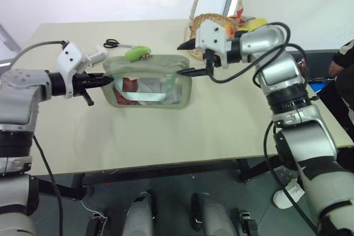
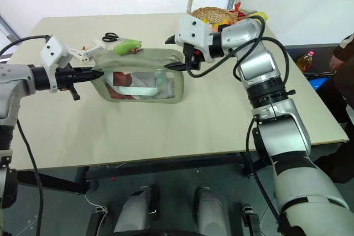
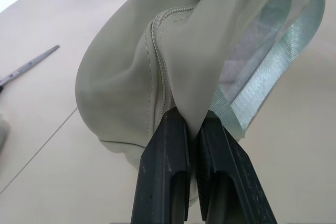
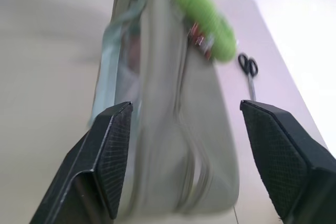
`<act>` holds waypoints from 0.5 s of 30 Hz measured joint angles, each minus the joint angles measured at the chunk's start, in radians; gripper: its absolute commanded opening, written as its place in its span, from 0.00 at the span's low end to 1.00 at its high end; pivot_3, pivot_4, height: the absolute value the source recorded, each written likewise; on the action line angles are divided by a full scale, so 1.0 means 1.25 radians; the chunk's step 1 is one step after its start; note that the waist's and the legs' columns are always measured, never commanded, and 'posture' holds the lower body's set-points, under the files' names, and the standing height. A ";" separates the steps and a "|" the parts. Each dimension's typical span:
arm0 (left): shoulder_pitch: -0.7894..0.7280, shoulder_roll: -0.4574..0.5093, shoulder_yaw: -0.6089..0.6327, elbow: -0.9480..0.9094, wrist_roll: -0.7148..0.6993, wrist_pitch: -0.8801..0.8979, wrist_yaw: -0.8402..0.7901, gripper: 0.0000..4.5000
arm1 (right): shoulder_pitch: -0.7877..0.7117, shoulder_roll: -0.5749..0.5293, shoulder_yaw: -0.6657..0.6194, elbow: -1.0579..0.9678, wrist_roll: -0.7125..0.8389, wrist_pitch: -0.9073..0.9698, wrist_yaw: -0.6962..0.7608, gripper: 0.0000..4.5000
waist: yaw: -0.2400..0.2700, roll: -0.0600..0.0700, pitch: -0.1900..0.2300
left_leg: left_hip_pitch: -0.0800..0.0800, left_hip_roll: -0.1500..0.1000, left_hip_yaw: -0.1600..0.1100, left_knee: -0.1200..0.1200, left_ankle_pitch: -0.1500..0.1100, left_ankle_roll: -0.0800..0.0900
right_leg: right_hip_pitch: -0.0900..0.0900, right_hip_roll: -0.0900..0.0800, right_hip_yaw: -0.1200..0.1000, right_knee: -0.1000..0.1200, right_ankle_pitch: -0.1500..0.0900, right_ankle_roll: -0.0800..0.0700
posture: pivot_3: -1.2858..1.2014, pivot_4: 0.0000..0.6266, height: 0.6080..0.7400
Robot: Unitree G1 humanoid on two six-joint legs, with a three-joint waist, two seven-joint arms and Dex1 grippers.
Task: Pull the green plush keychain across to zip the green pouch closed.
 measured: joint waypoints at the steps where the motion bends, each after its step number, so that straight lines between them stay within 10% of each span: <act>1: 0.000 0.000 0.000 0.000 0.000 -0.001 0.000 0.00 | -0.023 0.022 -0.013 0.028 0.006 0.006 -0.023 0.77 | 0.000 0.000 0.000 | 0.000 0.000 0.000 0.000 0.000 0.000 | 0.000 0.000 0.000 0.000 0.000 0.000 | 0.52 0.24 1.00; 15: -0.001 -0.008 0.001 0.000 -0.001 -0.005 0.000 0.00 | -0.131 0.195 -0.019 0.255 -0.005 0.044 -0.125 0.77 | 0.002 0.000 0.000 | -0.001 0.000 0.000 0.000 0.000 0.000 | 0.000 0.000 0.000 0.000 0.000 0.000 | 0.52 0.24 1.00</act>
